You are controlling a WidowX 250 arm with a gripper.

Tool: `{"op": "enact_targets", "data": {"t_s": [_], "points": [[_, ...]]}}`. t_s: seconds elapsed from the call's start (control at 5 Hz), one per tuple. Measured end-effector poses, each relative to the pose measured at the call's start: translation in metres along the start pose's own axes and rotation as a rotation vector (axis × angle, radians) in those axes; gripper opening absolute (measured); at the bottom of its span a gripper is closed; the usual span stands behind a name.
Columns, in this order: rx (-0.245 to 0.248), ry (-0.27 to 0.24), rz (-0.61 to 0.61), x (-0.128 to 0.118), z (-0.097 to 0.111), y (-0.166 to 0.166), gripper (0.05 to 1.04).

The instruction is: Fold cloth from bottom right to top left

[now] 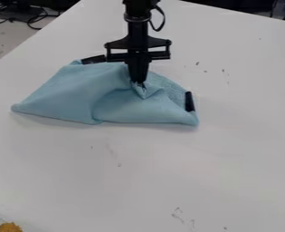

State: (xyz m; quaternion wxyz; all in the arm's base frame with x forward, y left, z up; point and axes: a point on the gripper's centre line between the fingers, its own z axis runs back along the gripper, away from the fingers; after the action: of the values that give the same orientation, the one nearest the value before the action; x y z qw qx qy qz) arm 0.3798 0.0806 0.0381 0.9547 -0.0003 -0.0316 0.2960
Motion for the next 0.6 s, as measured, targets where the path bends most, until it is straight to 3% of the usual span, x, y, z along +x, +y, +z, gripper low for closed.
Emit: {"op": "enact_targets", "data": {"t_s": [0.4, 0.6], "points": [[-0.041, 0.039, -0.033, 0.045, -0.025, -0.003, 0.081], [-0.008, 0.026, -0.036, 0.046, -0.027, 0.002, 0.237]]}}
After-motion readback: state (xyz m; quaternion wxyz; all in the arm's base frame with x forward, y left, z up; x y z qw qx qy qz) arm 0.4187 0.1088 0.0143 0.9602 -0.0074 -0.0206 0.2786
